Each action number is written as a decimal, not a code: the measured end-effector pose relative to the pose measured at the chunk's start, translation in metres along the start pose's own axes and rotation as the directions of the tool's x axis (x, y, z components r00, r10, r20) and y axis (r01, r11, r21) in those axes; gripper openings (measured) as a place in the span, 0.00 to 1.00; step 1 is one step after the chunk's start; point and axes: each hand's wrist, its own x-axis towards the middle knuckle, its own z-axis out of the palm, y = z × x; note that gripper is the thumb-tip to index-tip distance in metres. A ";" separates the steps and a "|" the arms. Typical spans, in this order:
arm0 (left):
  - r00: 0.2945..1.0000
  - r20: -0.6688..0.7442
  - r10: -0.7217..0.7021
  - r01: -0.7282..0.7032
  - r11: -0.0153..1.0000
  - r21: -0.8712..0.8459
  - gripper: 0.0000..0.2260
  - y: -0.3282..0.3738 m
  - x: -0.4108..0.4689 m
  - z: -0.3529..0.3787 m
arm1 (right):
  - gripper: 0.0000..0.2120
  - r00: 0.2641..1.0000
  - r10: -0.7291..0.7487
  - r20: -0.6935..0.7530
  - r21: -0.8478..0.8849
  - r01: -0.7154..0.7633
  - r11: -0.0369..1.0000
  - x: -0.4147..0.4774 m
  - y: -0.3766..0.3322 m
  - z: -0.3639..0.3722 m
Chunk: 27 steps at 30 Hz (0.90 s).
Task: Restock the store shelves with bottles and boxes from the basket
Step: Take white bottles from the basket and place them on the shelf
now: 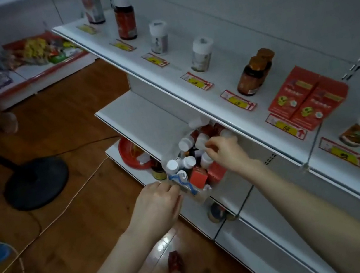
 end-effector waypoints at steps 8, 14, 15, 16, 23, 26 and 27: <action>0.989 0.098 0.108 -0.106 0.994 -0.025 0.11 -0.073 0.045 0.034 | 0.10 0.977 0.209 0.043 -0.021 -0.208 0.978 0.050 0.011 0.019; 0.943 0.184 0.276 -0.271 0.961 -0.055 0.12 -0.122 0.088 0.074 | 0.07 0.927 0.375 0.001 -0.011 -0.374 0.927 0.067 0.012 0.047; 0.932 0.194 0.306 -0.300 0.952 -0.060 0.13 -0.128 0.093 0.085 | 0.07 0.919 0.395 -0.014 -0.011 -0.395 0.919 0.067 0.014 0.056; 0.919 0.211 0.332 -0.326 0.943 -0.062 0.13 -0.134 0.097 0.097 | 0.09 0.906 0.423 -0.011 -0.012 -0.423 0.906 0.066 0.016 0.066; 0.882 0.253 0.397 -0.402 0.915 -0.031 0.19 -0.146 0.137 0.162 | 0.18 0.836 0.548 0.028 -0.080 -0.545 0.835 0.074 0.039 0.111; 0.890 0.231 0.392 -0.412 0.911 0.040 0.26 -0.143 0.164 0.198 | 0.21 0.841 0.541 -0.016 -0.092 -0.541 0.836 0.094 0.055 0.123; 0.893 0.232 0.386 -0.409 0.910 0.060 0.28 -0.142 0.171 0.209 | 0.23 0.845 0.535 -0.029 -0.089 -0.535 0.840 0.102 0.060 0.128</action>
